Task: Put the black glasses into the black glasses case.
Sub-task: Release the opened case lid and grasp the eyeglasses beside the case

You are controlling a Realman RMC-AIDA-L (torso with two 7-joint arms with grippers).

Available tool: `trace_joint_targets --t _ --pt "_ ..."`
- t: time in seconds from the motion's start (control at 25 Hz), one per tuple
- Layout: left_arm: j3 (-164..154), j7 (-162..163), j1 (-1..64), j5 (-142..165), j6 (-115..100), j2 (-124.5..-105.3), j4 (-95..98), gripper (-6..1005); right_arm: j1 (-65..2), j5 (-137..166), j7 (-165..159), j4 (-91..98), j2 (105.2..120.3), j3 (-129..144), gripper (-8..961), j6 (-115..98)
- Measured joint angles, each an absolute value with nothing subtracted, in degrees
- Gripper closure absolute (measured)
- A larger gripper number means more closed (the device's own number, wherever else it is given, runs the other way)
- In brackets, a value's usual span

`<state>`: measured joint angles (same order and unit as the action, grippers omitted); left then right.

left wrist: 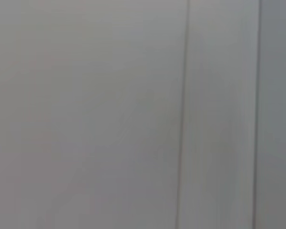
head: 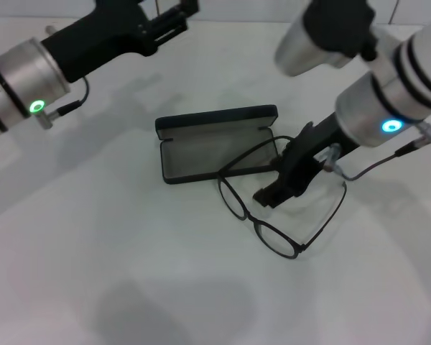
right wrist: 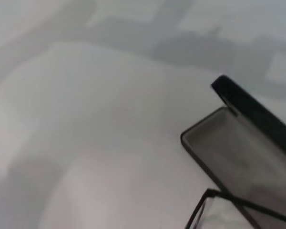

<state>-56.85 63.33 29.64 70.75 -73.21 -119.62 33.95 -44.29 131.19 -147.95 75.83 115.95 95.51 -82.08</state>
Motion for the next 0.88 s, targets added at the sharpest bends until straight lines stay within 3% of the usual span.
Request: trace_joint_targets --t 0.08,0.88 --pt "-56.8 61.7 29.1 69.1 -73.2 -119.69 33.0 364 -44.6 131.9 -149.5 75.8 116.0 97.4 321 -81.2" --pt "-57.1 48.9 26.8 57.7 -73.2 -119.83 23.5 363 -49.4 134.4 -157.1 71.6 116.19 105.0 317 -78.9"
